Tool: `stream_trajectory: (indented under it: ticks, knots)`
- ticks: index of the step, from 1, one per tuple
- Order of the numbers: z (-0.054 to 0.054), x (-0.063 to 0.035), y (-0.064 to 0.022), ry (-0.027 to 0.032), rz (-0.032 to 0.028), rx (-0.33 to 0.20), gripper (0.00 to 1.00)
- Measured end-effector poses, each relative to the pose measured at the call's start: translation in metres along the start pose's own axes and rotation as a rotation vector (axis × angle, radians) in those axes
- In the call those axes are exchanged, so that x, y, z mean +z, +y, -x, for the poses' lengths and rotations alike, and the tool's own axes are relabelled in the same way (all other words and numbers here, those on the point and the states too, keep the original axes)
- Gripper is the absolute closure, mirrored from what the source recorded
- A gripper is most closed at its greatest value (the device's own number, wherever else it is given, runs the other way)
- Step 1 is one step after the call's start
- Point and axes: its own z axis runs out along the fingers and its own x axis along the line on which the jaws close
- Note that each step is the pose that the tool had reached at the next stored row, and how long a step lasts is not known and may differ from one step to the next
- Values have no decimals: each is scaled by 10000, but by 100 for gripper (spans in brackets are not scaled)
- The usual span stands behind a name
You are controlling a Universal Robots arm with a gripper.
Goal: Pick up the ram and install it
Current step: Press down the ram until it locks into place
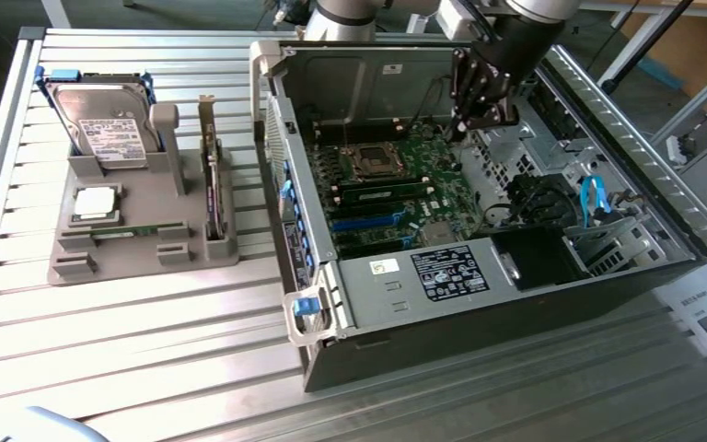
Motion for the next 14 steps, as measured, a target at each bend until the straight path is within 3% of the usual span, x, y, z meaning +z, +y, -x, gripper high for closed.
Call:
stream_trajectory:
  ticks: [14]
  knots:
    - [-5, 181, -7, -1, 0, 0, 90]
